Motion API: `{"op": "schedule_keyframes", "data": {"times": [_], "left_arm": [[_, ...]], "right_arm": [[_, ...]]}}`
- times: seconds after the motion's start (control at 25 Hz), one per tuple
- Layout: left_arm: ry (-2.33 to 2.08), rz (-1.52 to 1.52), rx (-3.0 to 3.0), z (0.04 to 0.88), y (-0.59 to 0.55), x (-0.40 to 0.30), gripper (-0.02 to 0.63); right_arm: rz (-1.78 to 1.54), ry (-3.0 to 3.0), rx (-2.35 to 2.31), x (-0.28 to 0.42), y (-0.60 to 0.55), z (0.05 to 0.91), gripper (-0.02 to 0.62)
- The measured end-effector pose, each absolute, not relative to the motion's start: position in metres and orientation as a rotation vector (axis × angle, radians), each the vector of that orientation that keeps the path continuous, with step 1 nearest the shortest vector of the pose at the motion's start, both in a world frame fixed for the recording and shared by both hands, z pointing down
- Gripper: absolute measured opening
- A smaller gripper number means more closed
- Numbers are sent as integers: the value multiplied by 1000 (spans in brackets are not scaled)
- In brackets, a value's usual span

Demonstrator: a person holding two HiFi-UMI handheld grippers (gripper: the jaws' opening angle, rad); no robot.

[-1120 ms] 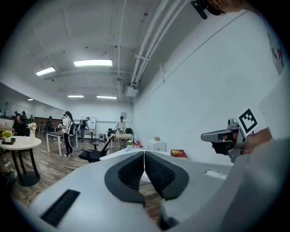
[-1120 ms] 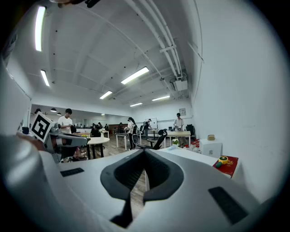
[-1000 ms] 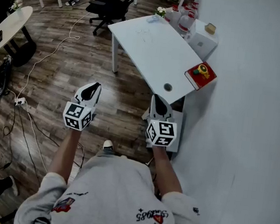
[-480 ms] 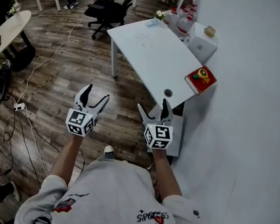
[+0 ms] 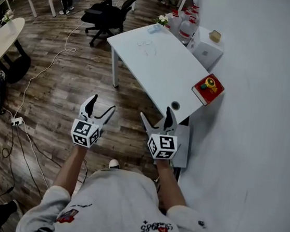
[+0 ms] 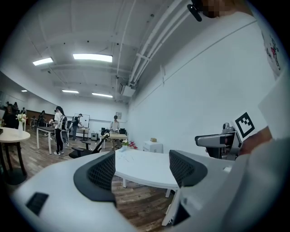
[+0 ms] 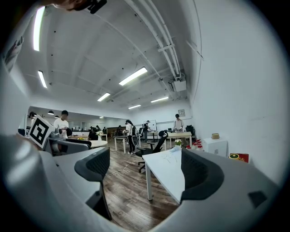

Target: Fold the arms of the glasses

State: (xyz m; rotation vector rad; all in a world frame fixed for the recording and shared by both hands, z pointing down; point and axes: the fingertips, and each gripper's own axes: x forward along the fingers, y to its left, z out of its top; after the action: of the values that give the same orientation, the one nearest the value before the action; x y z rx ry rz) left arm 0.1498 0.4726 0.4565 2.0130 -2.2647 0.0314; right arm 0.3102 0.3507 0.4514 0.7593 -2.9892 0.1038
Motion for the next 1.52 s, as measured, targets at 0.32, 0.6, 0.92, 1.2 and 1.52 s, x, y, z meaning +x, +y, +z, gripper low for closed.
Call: {"op": "schedule_keyframes", "data": {"times": [0.32, 0.6, 0.92, 1.2, 1.52], "left_arm": [[-2194, 35, 2008, 482, 456, 121, 356], [-2191, -1, 1979, 491, 417, 90, 354], [-2191, 28, 1960, 497, 313, 31, 354], [-2205, 28, 1949, 486, 205, -2, 354], [-2226, 73, 1908, 490, 135, -23, 354]], "right_arm": [[201, -2963, 797, 279, 341, 471, 477], [225, -2963, 786, 249, 299, 476, 460], [259, -2964, 748, 189, 195, 485, 454], [277, -2986, 695, 148, 83, 476, 446], [284, -3019, 627, 119, 0, 476, 442]]}}
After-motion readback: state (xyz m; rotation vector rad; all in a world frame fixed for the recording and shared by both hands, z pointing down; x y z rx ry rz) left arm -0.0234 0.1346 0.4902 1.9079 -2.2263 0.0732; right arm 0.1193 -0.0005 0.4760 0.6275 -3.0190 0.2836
